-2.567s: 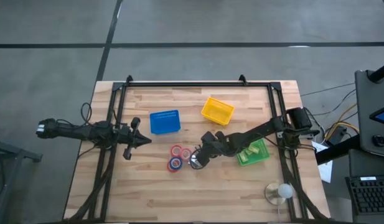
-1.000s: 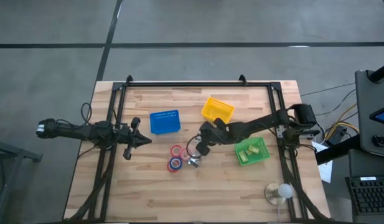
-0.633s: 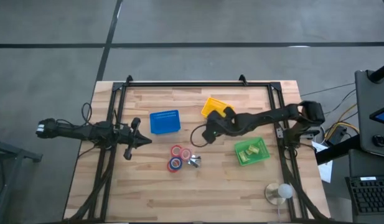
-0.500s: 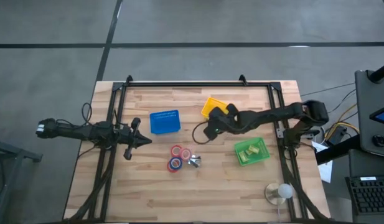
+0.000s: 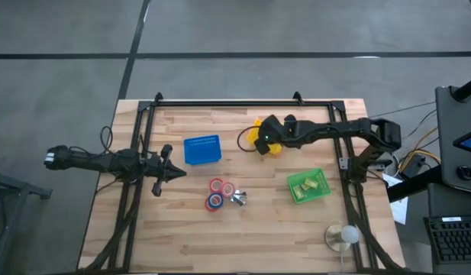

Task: Pick and place Stapler, Stapler remover, tape
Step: Put the top blue staple remover into the yellow bin

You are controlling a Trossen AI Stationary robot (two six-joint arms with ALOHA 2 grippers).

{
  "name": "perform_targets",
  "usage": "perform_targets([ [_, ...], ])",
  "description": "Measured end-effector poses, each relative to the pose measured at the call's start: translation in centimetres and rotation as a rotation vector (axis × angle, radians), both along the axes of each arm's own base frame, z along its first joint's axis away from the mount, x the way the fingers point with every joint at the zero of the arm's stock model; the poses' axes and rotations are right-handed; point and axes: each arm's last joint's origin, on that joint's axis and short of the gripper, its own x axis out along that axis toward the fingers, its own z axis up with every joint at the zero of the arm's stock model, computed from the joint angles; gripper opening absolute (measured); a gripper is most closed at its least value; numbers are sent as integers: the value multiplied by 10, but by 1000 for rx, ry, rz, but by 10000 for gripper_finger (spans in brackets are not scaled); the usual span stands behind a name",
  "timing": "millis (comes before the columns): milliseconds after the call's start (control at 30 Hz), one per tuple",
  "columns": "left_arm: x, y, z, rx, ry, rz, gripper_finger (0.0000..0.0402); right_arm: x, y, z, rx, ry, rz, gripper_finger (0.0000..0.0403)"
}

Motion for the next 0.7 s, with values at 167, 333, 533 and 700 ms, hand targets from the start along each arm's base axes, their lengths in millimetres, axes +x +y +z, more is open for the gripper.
perform_targets([
  [167, 0, 0, 0, 0, 3, 0, 16, -2, -9, -7, 67, 10, -6, 8],
  [333, 0, 0, 0, 0, 3, 0, 16, -10, -14, -11, 107, 50, -70, 8],
  [533, 0, 0, 0, 0, 3, 0, 16, -14, -18, -15, 176, 45, -74, 8],
  [700, 0, 0, 0, 0, 3, 0, 16, -18, -19, -20, 190, 53, -88, 8],
])
